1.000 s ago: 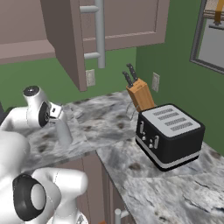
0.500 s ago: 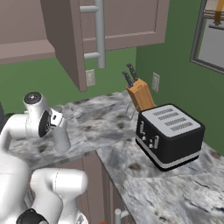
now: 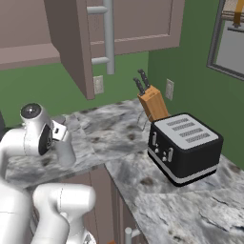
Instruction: There is a tray on the dining counter. Grab the cup, mug, and pitcher and place them on the tray. The pitcher may be placed next to the tray if it cannot fit the tray.
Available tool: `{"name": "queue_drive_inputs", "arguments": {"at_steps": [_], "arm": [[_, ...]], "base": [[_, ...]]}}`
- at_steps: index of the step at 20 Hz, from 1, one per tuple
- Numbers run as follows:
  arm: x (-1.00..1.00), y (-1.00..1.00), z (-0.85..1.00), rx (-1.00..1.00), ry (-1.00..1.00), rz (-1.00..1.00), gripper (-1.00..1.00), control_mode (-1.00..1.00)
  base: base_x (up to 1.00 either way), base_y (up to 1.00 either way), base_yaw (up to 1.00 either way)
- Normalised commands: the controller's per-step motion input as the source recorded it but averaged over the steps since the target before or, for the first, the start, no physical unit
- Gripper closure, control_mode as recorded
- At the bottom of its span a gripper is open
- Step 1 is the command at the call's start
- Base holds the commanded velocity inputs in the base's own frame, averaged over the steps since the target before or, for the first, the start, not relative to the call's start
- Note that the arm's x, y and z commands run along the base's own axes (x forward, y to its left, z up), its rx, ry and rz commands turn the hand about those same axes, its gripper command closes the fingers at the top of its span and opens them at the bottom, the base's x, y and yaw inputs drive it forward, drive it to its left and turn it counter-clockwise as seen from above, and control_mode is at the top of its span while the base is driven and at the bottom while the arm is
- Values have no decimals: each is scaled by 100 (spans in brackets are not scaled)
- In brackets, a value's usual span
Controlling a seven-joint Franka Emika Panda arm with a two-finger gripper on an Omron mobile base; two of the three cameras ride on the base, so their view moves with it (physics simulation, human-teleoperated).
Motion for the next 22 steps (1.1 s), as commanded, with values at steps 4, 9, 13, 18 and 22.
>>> {"name": "queue_drive_inputs", "arguments": {"at_steps": [4, 9, 13, 18, 22], "arm": [[-23, -14, 29, 1, 0, 3, 100, -100], [-1, 0, 34, 0, 0, 2, 100, -100], [-11, 0, 24, 0, 0, 3, 100, -100], [-17, 0, 22, 0, 0, 3, 100, -100], [-20, 0, 10, 0, 0, 3, 100, -100]], "base": [[0, 0, 0], [0, 0, 0], [0, 0, 0], [0, 0, 0], [0, 0, 0]]}}
